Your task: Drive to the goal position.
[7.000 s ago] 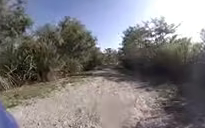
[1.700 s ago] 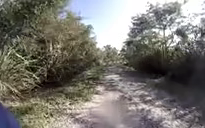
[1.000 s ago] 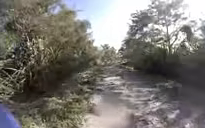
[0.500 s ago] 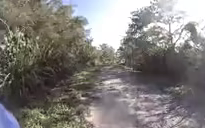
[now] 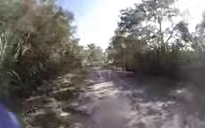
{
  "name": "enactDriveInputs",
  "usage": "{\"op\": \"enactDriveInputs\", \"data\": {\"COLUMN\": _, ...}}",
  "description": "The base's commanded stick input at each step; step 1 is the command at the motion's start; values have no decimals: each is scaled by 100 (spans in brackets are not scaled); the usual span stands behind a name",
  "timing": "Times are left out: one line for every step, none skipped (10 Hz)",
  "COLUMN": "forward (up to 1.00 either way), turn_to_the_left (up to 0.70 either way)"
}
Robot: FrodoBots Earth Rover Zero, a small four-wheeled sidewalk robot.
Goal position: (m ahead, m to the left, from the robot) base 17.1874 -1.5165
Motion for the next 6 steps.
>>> {"op": "enactDriveInputs", "data": {"forward": 70, "turn_to_the_left": 0}}
{"op": "enactDriveInputs", "data": {"forward": 70, "turn_to_the_left": 0}}
{"op": "enactDriveInputs", "data": {"forward": 70, "turn_to_the_left": 0}}
{"op": "enactDriveInputs", "data": {"forward": 70, "turn_to_the_left": 0}}
{"op": "enactDriveInputs", "data": {"forward": 70, "turn_to_the_left": 0}}
{"op": "enactDriveInputs", "data": {"forward": 70, "turn_to_the_left": 0}}
